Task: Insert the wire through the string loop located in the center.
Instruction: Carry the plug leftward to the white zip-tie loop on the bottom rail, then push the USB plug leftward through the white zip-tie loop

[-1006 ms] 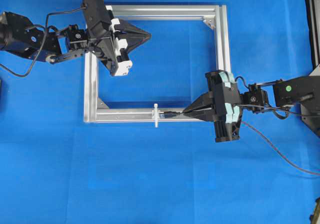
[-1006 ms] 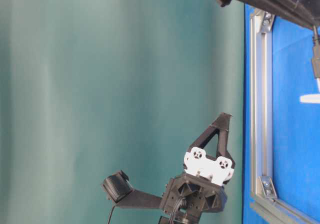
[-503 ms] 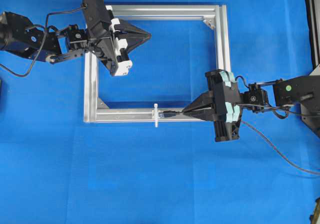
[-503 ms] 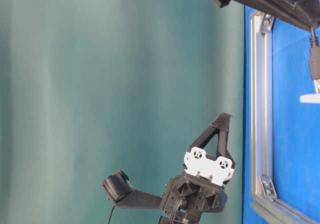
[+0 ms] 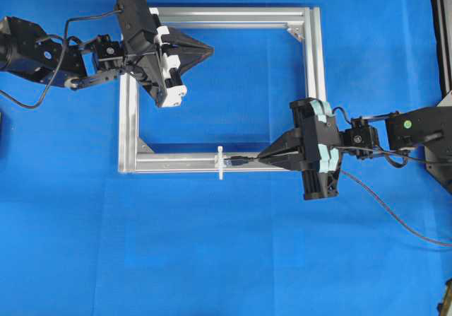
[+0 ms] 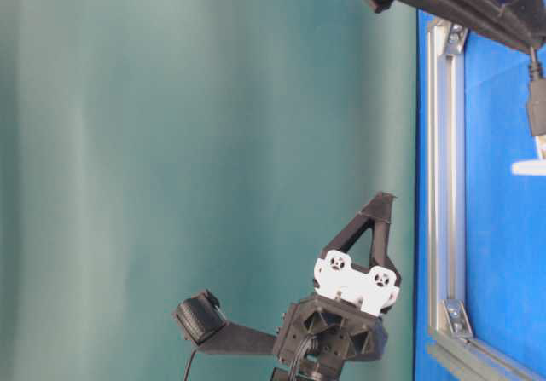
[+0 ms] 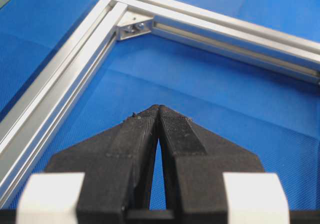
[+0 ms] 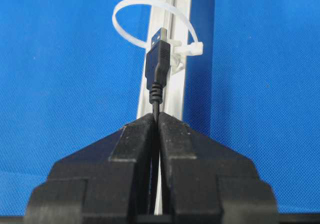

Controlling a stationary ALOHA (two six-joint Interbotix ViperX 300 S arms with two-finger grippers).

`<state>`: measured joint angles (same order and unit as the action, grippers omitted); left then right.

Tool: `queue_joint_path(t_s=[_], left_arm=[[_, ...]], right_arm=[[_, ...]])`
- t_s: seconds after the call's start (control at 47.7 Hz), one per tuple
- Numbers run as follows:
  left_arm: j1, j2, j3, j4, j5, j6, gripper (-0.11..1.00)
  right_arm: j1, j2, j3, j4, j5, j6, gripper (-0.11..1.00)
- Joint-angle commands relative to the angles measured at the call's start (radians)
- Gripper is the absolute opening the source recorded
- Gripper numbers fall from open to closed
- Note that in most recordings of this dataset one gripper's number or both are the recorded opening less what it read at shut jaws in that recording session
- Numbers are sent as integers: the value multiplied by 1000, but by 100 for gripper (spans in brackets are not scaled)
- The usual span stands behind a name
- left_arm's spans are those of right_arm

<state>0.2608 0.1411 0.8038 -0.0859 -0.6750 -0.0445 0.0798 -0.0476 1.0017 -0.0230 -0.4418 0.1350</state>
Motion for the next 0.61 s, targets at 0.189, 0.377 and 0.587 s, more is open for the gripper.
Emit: queue_joint_path(t_s=[0.189, 0.377, 0.587], left_arm=[[-2, -28, -6, 3, -5, 0, 0], [-2, -28, -6, 3, -5, 0, 0], [-2, -28, -6, 3, -5, 2, 0]], right_arm=[[-2, -21, -11, 3, -11, -2, -2], [-2, -21, -12, 2, -17, -2, -2], [-2, -21, -11, 2, -17, -2, -2]])
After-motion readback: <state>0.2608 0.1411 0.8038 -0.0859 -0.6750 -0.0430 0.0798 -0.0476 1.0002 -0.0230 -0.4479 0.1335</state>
